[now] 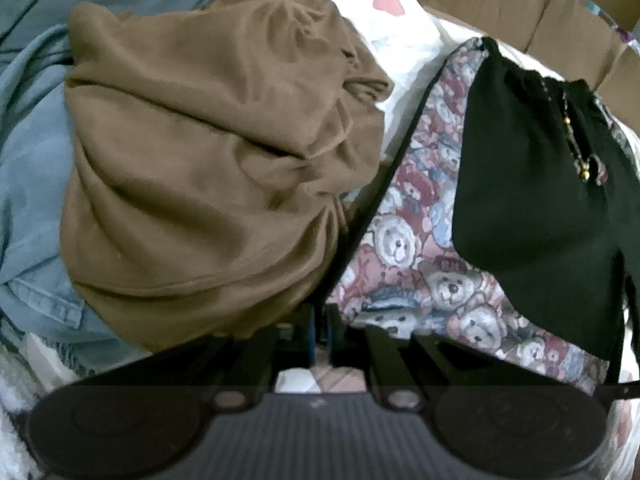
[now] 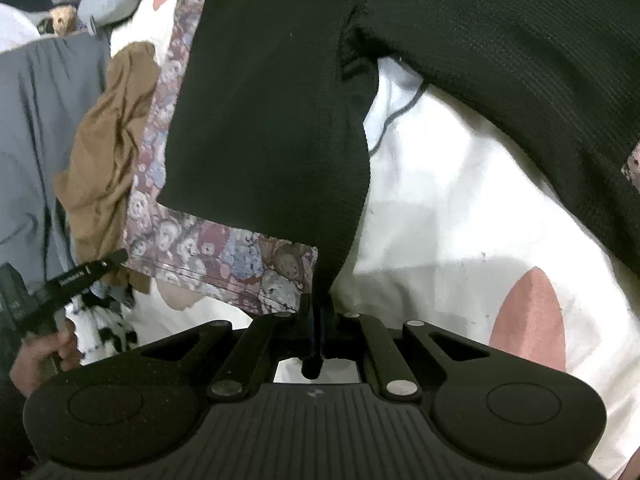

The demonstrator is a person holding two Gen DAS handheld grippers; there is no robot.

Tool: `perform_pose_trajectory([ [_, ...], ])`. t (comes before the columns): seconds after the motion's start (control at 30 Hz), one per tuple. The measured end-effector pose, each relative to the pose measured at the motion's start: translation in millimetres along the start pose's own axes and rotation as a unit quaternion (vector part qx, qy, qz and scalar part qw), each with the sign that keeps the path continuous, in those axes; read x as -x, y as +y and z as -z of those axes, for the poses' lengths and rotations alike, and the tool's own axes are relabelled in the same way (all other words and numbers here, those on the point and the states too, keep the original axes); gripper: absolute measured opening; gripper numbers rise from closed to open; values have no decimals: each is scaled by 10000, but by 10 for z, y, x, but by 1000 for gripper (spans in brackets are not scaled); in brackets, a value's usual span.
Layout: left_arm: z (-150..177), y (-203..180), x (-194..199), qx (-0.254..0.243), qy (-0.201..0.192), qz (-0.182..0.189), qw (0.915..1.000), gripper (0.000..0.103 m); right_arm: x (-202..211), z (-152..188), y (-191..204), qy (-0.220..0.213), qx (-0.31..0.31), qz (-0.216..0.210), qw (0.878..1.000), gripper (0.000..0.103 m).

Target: Fold clothes

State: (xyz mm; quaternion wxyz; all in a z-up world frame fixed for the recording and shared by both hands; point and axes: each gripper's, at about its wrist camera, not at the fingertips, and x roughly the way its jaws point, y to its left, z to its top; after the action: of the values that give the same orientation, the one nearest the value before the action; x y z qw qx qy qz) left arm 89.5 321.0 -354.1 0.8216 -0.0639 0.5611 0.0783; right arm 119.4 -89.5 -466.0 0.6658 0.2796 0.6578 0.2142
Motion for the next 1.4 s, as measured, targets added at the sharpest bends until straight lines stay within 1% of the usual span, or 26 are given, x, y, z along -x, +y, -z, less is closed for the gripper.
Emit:
perform_pose_trajectory([
  [0.13,11,-16,-154,-68,174,-162,9997,5,-108,57,-12,114,27,126,9999,0],
  [0.37,12,-55,-412,-165,509,-329,9980,5,-172,89,46,165,189,222,9994,0],
  [0.47,1,-72,-460,-219,551,-357,9976,6,-173,94,72,181,244,261,9992,0],
  [0.57,-12,-68,-474,-67,530,-339,9980,6,-148,87,80,177,274,323,9989,0],
  [0.6,-15,-66,-463,-8,519,-323,9981,7,-144,82,76,178,254,346,9989,1],
  [0.63,-15,-72,-441,43,505,-300,9983,13,-139,78,72,179,234,368,9989,3],
  [0.67,-9,-96,-410,51,505,-277,9983,15,-126,77,78,193,248,435,9986,4],
  [0.73,9,-180,-340,-101,498,-253,9984,19,-99,74,91,225,240,535,9980,8],
  [0.8,14,-281,-240,-237,417,-308,9984,21,-70,68,117,245,205,616,9976,11],
  [0.83,-2,-309,-195,-231,355,-299,9987,21,-39,62,134,206,226,661,9973,11],
  [0.87,-29,-359,-151,-236,275,-241,9991,22,-1,58,161,113,269,689,9972,10],
  [0.9,-56,-410,-106,-241,194,-184,9994,23,38,54,187,19,313,716,9969,11],
  [1.0,-140,-652,-16,-351,-37,-53,9994,30,155,16,260,-204,454,704,9963,11],
  [1.07,-193,-799,9,-381,-183,81,9991,30,230,-12,290,-385,475,621,9962,12],
  [1.17,-247,-980,-21,-393,-344,294,9982,31,277,-31,324,-531,502,584,9956,18],
  [1.2,-268,-1065,-45,-404,-377,369,9978,31,283,-32,333,-562,522,578,9954,20],
  [1.27,-277,-1247,-100,-432,-406,525,9969,33,277,-40,320,-570,545,624,9949,20],
  [1.37,-232,-1552,-189,-688,-379,786,9938,41,269,-60,283,-598,500,683,9946,20],
  [1.4,-205,-1636,-218,-734,-375,842,9930,44,270,-69,269,-610,371,534,9960,20],
])
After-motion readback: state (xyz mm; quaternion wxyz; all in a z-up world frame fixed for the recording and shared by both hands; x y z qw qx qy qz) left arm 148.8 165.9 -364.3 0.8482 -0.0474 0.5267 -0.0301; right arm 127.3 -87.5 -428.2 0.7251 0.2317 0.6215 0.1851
